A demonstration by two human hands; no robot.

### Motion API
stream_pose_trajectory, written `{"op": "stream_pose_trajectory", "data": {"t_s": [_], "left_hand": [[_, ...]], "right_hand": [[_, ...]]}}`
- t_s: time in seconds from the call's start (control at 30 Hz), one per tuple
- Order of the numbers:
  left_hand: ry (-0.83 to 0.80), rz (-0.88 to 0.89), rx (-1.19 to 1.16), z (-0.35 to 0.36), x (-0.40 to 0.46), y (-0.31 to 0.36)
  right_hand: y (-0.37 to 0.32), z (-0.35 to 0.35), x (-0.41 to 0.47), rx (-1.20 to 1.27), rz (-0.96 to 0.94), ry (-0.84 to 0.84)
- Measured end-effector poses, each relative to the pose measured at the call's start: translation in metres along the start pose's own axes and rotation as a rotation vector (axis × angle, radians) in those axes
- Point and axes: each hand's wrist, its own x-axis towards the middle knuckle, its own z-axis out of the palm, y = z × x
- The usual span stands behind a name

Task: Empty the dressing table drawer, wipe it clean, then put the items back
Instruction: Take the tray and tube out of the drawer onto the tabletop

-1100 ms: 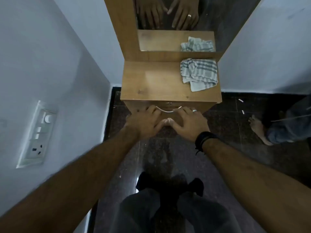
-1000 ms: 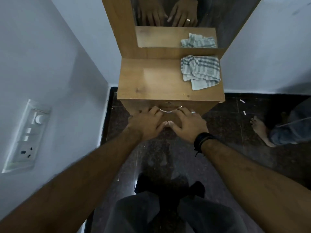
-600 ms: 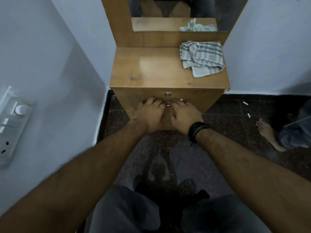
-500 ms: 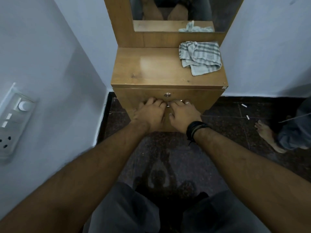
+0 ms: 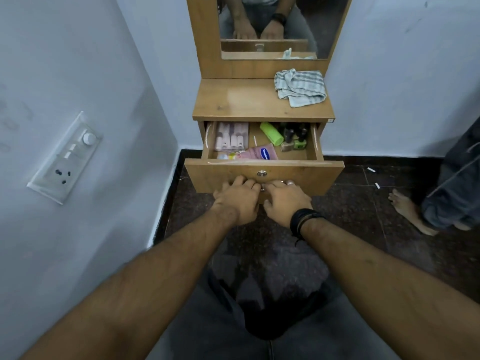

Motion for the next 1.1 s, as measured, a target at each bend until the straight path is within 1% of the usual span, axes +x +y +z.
{"op": "stream_pose_trajectory", "data": {"t_s": [0.2,0.33,0.87,1.1], "left_hand": [[-0.059,-0.042,0.003,0.006,-0.032,0.015],[-0.08,-0.042,0.02,0.009,-0.048,0.025],[-0.093,-0.041,-0.008,0.014,-0.075,0.037],[-0.091,-0.034,-0.015,0.013,-0.084,0.04]], "right_hand": [[-0.007,0.015,-0.035,0.001,0.016,0.037],[-0.011,0.019,-0.051,0.01,0.034,0.033],[-0.02,0.024,-0.077,0.004,0.04,-0.023],[-0.021,0.025,-0.083,0.002,0.038,-0.019]]}}
